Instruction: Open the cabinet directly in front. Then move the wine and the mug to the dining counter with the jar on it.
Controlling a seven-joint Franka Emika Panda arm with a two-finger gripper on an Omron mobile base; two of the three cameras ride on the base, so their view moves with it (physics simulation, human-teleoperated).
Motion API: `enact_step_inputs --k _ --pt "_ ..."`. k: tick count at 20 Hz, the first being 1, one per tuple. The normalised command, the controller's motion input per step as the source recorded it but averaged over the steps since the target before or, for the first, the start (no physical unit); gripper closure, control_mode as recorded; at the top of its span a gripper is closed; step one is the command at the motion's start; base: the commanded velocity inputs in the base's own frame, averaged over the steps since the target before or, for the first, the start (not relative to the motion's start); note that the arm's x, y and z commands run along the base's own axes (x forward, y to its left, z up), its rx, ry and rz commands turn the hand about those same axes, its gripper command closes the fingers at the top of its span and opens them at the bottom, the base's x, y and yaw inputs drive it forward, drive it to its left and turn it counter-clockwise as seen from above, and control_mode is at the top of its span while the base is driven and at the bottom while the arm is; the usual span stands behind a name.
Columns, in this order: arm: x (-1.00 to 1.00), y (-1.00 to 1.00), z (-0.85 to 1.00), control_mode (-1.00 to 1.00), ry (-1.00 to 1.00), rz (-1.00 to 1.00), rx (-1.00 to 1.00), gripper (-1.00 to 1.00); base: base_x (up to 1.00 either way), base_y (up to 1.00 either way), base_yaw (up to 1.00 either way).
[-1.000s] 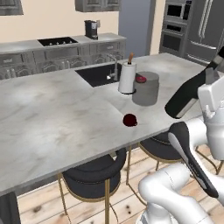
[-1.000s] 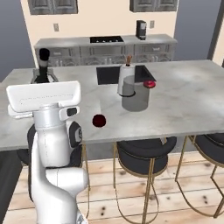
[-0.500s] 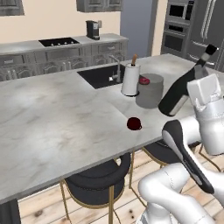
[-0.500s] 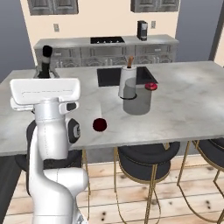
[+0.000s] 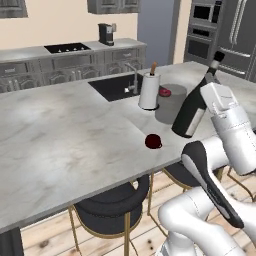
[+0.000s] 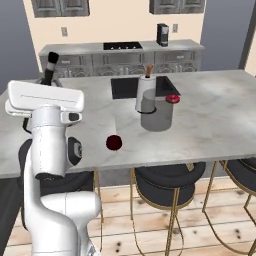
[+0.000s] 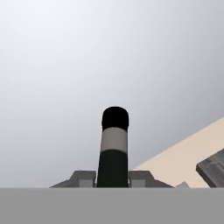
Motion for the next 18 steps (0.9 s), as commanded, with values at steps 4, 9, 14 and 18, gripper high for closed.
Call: enact_step_inputs --k 4,9,14,18 --pt "0.12 0.2 -0.2 -1.0 -0.07 0.0 0.0 1.0 0.0 0.0 0.0" --pt "0.59 0.42 -0.39 -1.0 -0.07 -0.05 -0.08 1.0 0.0 0.0 0.0" --pt "0.97 0.45 -0.29 -1.0 0.0 -0.15 -0.1 1.0 0.0 0.0 0.0" --pt "1.0 0.48 -0.29 -1.0 0.0 -0.22 -0.09 1.0 0.0 0.0 0.0"
